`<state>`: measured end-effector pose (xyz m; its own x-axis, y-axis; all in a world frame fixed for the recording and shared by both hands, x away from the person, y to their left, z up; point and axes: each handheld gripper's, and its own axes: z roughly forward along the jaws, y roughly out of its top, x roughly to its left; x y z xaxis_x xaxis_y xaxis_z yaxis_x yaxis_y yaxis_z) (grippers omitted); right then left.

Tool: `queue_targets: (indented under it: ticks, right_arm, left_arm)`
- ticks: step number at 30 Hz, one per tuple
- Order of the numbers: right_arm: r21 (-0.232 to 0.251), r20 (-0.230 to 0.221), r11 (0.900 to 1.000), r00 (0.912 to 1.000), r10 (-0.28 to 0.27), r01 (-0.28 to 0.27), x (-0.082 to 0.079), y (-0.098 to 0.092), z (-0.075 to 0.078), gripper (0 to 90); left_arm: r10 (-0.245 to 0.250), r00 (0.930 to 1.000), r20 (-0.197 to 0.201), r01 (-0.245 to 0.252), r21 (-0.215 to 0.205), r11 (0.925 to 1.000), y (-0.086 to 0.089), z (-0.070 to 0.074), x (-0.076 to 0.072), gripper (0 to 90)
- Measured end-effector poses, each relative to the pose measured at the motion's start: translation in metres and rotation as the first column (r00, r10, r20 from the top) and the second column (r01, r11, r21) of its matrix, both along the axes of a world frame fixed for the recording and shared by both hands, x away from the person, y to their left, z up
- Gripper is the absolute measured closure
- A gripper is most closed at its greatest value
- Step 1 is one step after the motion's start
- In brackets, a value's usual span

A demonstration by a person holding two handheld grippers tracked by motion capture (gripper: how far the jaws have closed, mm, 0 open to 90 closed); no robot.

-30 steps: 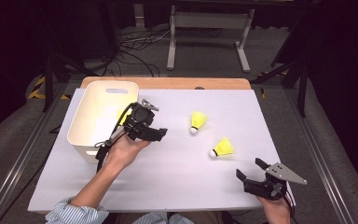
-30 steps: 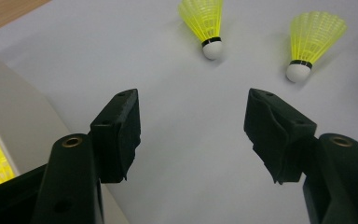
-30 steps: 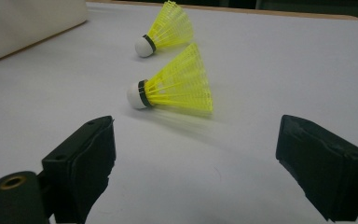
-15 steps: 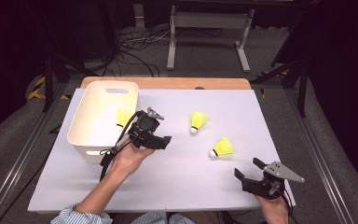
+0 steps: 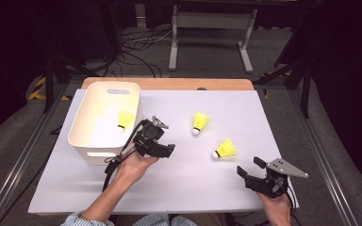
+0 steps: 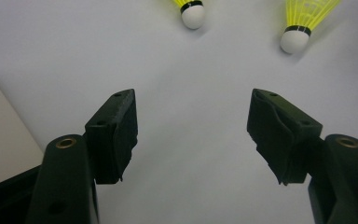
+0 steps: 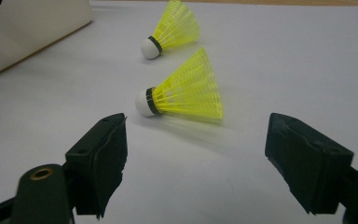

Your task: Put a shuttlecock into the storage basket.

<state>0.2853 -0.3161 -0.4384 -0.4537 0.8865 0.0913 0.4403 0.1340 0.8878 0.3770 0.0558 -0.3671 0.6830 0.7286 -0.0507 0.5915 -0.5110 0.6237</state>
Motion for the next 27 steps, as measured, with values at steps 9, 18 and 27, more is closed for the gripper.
queue_targets:
  ticks: [9, 18, 27]
  right_arm:
    - [0.003, -0.067, 1.0, 0.9977, 0.008, -0.008, 0.012, 0.004, 0.006, 27.4]
    - [-0.026, -0.139, 1.0, 0.9903, 0.009, -0.012, 0.032, 0.015, 0.016, 39.7]
    - [-0.095, -0.186, 0.995, 0.9826, -0.005, -0.013, 0.055, 0.028, 0.02, 49.2]
  left_arm:
    - [0.008, 0.9998, -0.02, -0.008, -0.009, 0.9999, 0.0, -0.013, -0.001, 33.9]
    - [0.024, 0.999, -0.037, -0.024, 0.004, 0.9997, 0.003, -0.028, 0.0, 33.7]
    - [0.036, 0.998, -0.052, -0.035, 0.028, 0.999, 0.006, -0.039, 0.0, 33.7]
